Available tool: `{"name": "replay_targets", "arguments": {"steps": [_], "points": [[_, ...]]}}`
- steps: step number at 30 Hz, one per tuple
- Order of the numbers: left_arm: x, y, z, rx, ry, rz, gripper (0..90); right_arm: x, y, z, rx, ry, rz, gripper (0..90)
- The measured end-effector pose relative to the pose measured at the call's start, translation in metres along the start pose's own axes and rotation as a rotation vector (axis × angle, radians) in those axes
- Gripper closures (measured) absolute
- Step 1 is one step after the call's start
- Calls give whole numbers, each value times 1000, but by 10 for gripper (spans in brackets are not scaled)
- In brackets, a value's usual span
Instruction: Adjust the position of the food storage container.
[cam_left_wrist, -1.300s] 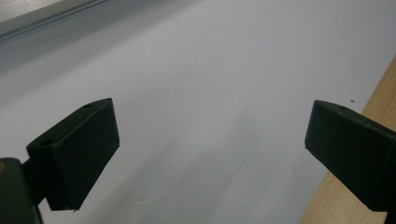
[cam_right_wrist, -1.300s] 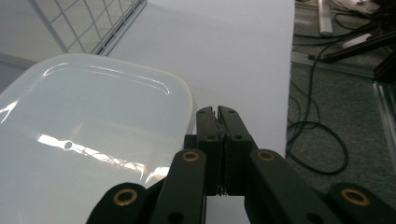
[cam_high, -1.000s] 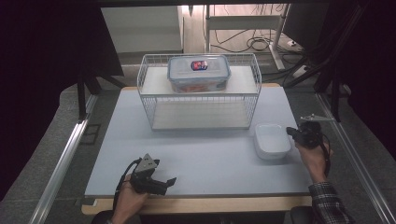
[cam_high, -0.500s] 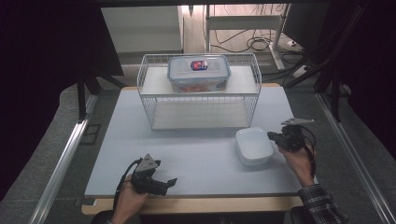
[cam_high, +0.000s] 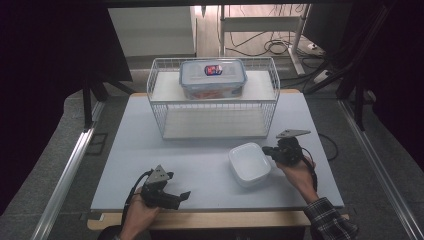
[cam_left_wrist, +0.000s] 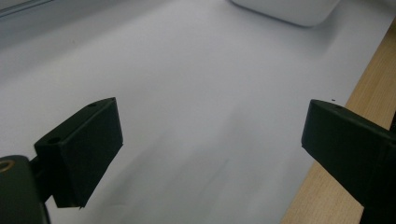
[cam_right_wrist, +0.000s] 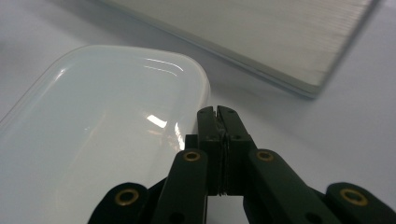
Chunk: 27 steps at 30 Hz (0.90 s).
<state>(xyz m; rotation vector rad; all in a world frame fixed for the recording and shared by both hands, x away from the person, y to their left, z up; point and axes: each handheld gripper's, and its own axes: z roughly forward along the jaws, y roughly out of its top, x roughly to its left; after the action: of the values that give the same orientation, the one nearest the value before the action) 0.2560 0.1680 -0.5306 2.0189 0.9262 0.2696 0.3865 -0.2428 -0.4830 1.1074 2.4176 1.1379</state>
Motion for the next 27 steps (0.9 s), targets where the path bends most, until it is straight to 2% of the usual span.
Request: {"name": "replay_targets", "arguments": {"steps": [2, 3, 4, 5, 7, 9, 10, 11, 13, 16, 17, 19, 22, 24, 27], "points": [[0, 0, 0, 0, -1, -1, 51, 4, 1, 2, 1, 11, -7, 883], [0, 0, 0, -1, -3, -3, 52, 12, 2, 7, 6, 51, -3, 879], [0, 0, 0, -1, -3, -3, 52, 12, 2, 7, 6, 51, -3, 879], [0, 0, 0, -2, -4, -2, 53, 19, 4, 11, 12, 86, -1, 872], [0, 0, 0, -1, -5, 1, 54, 25, 5, 14, 17, 102, -14, 867], [0, 0, 0, -2, -4, 2, 54, 27, 6, 14, 18, 98, -31, 867], [0, 0, -1, -5, -3, 1, 54, 30, 7, 12, 1, 78, -56, 878], [0, 0, -1, -5, -3, 1, 53, 30, 7, 12, 1, 78, -56, 878], [0, 0, -1, -8, -1, 0, 53, 30, 8, -1, -26, 59, -66, 890], [1, 0, -2, -10, 1, -2, 52, 31, 5, -9, -32, 67, -62, 891], [0, 0, -2, -10, 3, 5, 52, 34, 0, -17, -31, 71, -66, 891], [0, 0, -2, -7, 10, 16, 52, 36, -3, -20, -33, 80, -68, 891], [-1, -1, -3, 7, 51, 60, 58, 46, -13, -35, -27, 91, -81, 891], [0, -1, -3, 15, 68, 70, 60, 52, -20, -44, -31, 107, -74, 891], [1, -1, -3, 23, 68, 56, 64, 62, -31, -51, -21, 129, -71, 891]]}}
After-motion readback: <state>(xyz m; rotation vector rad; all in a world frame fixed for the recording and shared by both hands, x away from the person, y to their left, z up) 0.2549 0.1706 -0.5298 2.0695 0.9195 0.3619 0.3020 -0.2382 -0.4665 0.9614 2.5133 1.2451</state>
